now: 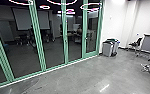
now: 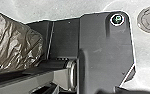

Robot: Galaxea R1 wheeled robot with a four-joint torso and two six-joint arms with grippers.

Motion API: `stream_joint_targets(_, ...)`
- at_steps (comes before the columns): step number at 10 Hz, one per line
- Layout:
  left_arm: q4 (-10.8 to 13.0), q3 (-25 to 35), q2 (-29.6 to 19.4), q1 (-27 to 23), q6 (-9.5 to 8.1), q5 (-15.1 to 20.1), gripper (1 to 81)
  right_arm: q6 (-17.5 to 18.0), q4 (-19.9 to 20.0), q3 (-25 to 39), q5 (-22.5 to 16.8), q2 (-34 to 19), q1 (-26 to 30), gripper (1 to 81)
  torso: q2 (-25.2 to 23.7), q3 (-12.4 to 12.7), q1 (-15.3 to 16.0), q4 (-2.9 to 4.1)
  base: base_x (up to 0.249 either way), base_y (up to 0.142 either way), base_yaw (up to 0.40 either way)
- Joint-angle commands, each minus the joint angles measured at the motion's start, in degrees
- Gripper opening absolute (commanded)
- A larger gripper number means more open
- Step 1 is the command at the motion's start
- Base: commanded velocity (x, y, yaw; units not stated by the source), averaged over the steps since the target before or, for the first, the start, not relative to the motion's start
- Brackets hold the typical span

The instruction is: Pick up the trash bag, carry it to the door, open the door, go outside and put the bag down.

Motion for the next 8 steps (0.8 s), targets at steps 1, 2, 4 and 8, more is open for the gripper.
stream_joint_targets(1, 0.51, 0.19, -0.07, -3.43, 0.21, 2.71, 1.0, -0.41, 0.29, 0.22, -3.30, 0.18, 2.98, 81.1, 0.00, 0.00, 0.01, 0.00, 0.116, 0.000, 0.000)
stream_joint_targets(2, 0.51, 0.19, -0.07, -3.43, 0.21, 2.71, 1.0, -0.41, 0.29, 0.22, -3.30, 0.18, 2.98, 81.1, 0.00, 0.00, 0.01, 0.00, 0.116, 0.000, 0.000)
stream_joint_targets(4, 0.51, 0.19, -0.07, -3.43, 0.21, 2.71, 1.0, -0.41, 0.29, 0.13, -3.30, 0.18, 2.98, 81.1, 0.00, 0.00, 0.01, 0.00, 0.124, 0.000, 0.000)
stream_joint_targets(8, 0.51, 0.19, -0.07, -3.51, 0.21, 2.71, 1.0, -0.41, 0.29, 0.13, -3.30, 0.18, 2.98, 81.1, 0.00, 0.00, 0.01, 0.00, 0.125, 0.000, 0.000)
